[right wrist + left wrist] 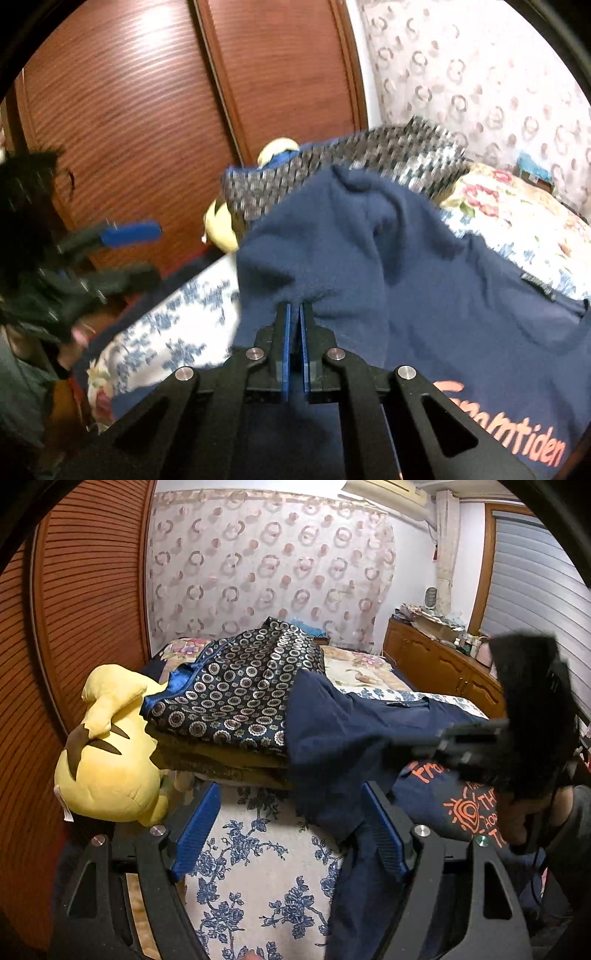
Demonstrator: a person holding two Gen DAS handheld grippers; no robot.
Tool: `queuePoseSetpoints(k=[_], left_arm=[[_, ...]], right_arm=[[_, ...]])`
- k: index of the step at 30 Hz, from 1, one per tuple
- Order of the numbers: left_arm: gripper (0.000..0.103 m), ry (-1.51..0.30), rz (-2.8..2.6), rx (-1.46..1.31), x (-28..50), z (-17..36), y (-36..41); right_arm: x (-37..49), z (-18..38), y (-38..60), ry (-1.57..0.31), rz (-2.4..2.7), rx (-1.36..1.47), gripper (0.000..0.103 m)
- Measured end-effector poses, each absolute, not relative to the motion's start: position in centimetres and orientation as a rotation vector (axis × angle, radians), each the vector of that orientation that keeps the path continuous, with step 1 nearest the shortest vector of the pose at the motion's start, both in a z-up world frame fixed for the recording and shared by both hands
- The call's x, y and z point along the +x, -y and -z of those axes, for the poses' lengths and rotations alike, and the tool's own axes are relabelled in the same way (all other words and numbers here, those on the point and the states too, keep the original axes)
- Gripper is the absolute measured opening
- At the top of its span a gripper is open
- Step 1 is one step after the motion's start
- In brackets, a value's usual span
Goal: Fold small clothes
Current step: 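Grasp the shirt side with the right gripper and fold it toward the print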
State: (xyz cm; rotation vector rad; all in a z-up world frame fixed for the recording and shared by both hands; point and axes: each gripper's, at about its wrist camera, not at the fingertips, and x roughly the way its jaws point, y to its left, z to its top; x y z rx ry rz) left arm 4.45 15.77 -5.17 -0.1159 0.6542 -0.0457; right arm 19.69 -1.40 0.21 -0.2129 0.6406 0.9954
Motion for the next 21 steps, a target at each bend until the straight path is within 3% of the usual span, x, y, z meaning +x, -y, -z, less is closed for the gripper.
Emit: queuePoseSetpoints(k=[12,21], left_arm=[[0.078,-0.668,0.060,-0.126,4.8,5.7,-15.2],[0.078,-0.677,0.075,-0.130,5.0,6.2,-14.6]], right_arm=[[21.8,-2.5,6.7,-0.588,-0.920,-0.008,0.005],[20.9,-2.0,9.0,-0.541,-0.739,-0.042,0.005]])
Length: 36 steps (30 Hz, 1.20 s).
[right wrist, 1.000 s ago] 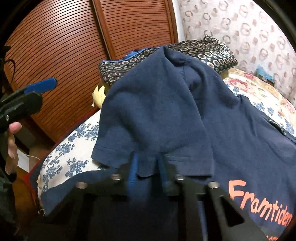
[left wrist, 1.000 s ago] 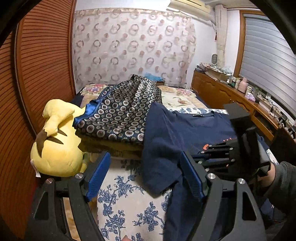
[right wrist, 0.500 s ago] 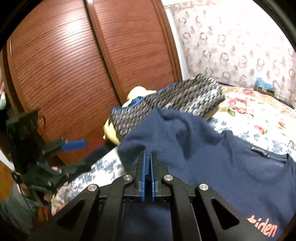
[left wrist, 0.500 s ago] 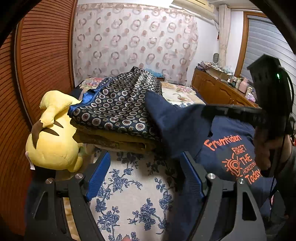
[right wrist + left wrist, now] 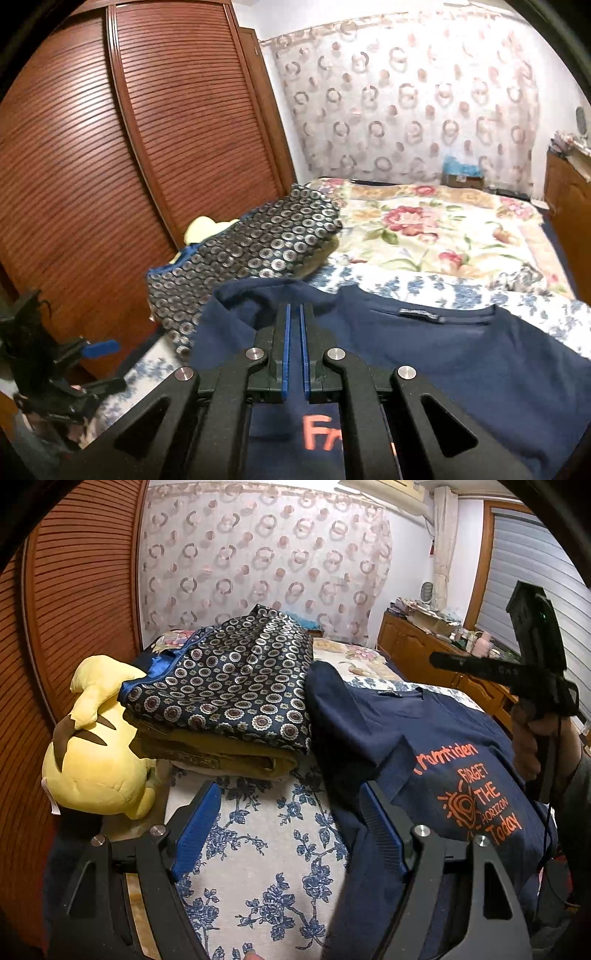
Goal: Fold small clothes
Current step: 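Grasp the shirt side with the right gripper and fold it toward the print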
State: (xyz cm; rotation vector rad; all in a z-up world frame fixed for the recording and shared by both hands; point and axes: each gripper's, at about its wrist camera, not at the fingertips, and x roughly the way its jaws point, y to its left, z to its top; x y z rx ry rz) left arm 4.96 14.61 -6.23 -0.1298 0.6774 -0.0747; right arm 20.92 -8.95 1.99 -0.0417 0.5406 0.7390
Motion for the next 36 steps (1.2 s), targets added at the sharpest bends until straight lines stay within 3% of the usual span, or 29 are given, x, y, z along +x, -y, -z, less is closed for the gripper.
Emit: queuePoseSetpoints(k=[2,5,13,14,15,16,26,36], left_arm=[[0.078,-0.678,0.078,-0.129,4.9,6.2,-14.4],[0.078,-0.676,0.082,-0.133,5.0,6.1,-14.2],[0.078,-0.687,0.101,-0.123,5.0,6.3,-13.2],[0.078,-0.691,0.105,-0.121,5.0,6.5,-13.0],[0.078,-0.695,0.108,-0.120,5.0,6.7,-12.9],[0.078,-0.702,0.110,-0.119,5.1,6.9,-12.5],[0.078,-0.776,0.152,-0.075,6.1,9.5,-9.6],[0.078,-0.820,0.141,-0.068,7.0,11.4,-9.6]], right_arm=[[20.2,-0.9,8.4,-0.578,-0.762,-0.079,0.006],[18.9,0.6,6.6,-0.621,-0.783,-0.159,0.023],[18.0,4.9,3.8,-0.731,-0.797,-0.272,0.024],[18.5,5.0,3.4,-0.746,-0.803,-0.280,0.023],[18.4,5.0,3.1,-0.750,-0.821,-0.288,0.004],[18.7,4.8,2.9,-0.743,-0.832,-0.300,0.003],[19.1,-1.3,4.3,-0.591,-0.885,-0.204,0.002],[22.9,-2.3,8.4,-0.556,-0.766,-0.116,0.002]])
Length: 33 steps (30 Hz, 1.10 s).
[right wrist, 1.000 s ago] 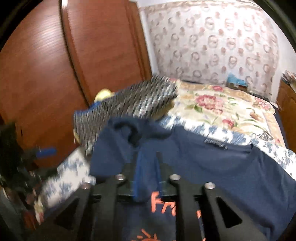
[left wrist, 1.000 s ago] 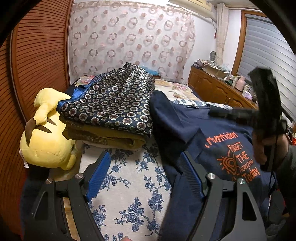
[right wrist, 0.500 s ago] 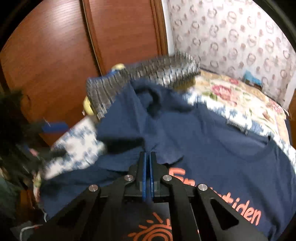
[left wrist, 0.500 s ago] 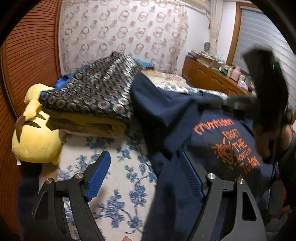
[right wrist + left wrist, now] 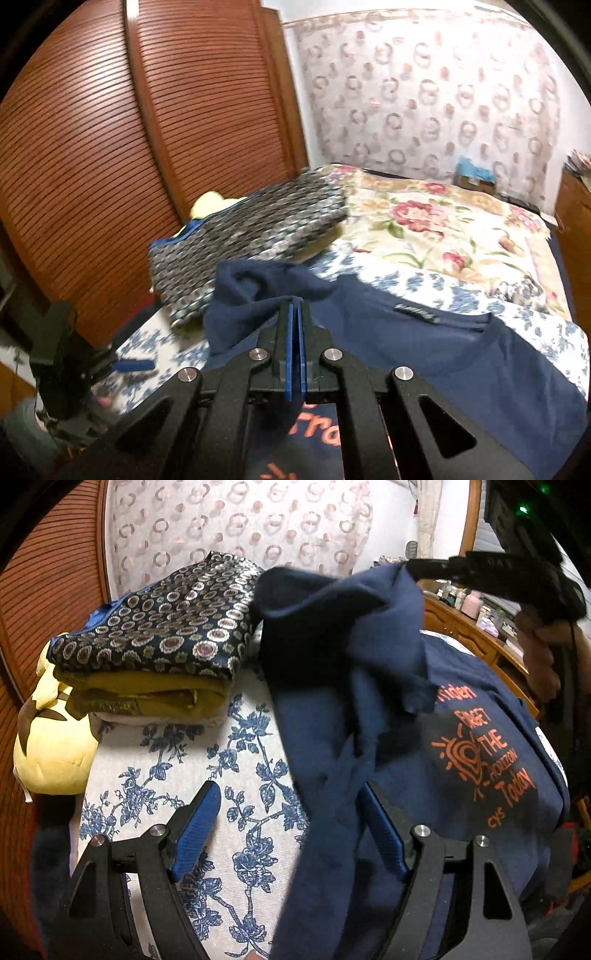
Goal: Fold small clothes
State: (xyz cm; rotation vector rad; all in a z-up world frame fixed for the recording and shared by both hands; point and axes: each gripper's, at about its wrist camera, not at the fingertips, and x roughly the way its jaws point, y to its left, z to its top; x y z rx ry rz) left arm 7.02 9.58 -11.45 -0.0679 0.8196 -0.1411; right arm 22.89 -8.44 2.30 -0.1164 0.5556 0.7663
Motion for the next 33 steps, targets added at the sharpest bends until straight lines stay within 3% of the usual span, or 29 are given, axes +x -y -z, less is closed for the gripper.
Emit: queuePoseSetpoints(k=[7,11,15,21,33], left_arm=[[0.078,-0.826,0.141,-0.075,7.1,11.8,-9.8],[0.078,-0.817,0.137,-0.070,7.0,11.5,-9.6],[0.078,-0.796,0.145,-0.061,6.8,10.5,-9.1],[0.078,-0.768,0.150,-0.048,7.2,9.2,-8.5],[0.078,-0.760,0.126,-0.086,6.7,8.8,-9.5]], right_arm=[[27.6,-0.3,11.1,-0.633,-0.440,-0.127,0.002],[27.8,1.3,11.8,-0.634,-0.444,-0.119,0.020],[26.3,1.7,12.9,-0.630,-0.496,-0.139,0.028],[22.8,2.0,15.4,-0.660,-0.609,-0.140,0.028],[18.2,6.9,9.8,-0.746,-0.824,-0.282,0.028]])
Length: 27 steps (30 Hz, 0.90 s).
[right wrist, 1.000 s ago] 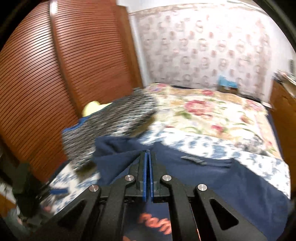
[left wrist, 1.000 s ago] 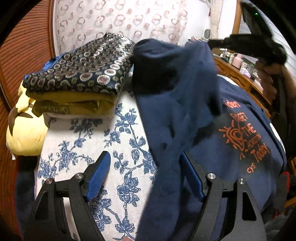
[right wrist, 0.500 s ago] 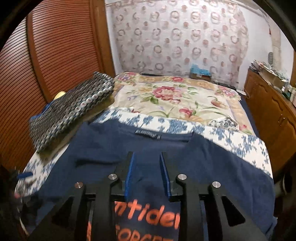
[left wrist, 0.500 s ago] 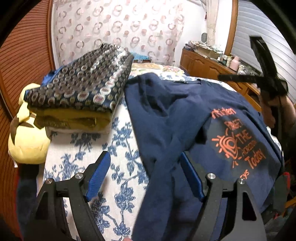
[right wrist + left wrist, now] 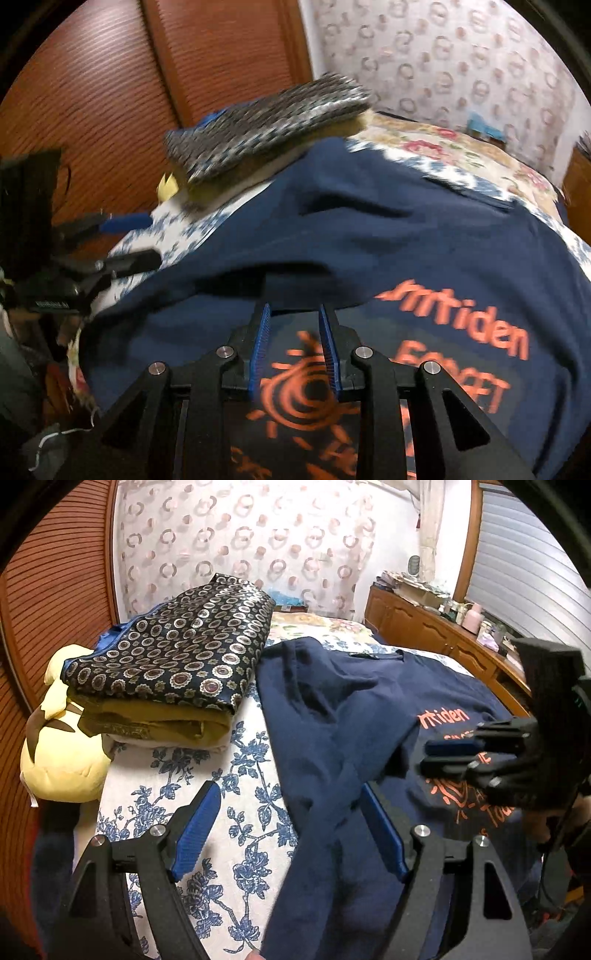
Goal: Fold small clothes
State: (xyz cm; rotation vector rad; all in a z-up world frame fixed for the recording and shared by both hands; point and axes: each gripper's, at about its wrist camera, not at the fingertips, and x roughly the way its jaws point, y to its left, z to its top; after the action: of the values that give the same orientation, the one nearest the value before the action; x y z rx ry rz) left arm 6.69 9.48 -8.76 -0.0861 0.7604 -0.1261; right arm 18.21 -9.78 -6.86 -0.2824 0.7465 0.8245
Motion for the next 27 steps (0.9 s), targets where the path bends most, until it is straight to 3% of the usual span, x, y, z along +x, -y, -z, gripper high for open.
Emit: queuePoseSetpoints(k=[8,11,12,26,27], left_arm=[[0.078,-0.761,0.132,-0.094,6.5,9.0,-9.4],[0.078,-0.760,0.133,-0.097,6.3,9.1,-9.5],[0.078,-0.759,0.133,-0.098,6.3,9.1,-9.5],[0.078,-0.754,0.140,-0.082,6.8,8.5,-8.7],[0.078,-0.753,0.141,-0.080,6.9,8.4,-8.6]], right_arm=[[20.1,8.4,7.5,-0.720,-0.746,-0.432,0.028],[20.3,8.2,7.4,-0.711,-0.748,-0.442,0.005],[20.2,8.1,7.5,-0.710,-0.759,-0.440,0.005],[17.2,5.1,12.7,-0.701,-0.805,-0.467,0.004],[17.0,5.4,12.9,-0.700,-0.778,-0.473,0.011]])
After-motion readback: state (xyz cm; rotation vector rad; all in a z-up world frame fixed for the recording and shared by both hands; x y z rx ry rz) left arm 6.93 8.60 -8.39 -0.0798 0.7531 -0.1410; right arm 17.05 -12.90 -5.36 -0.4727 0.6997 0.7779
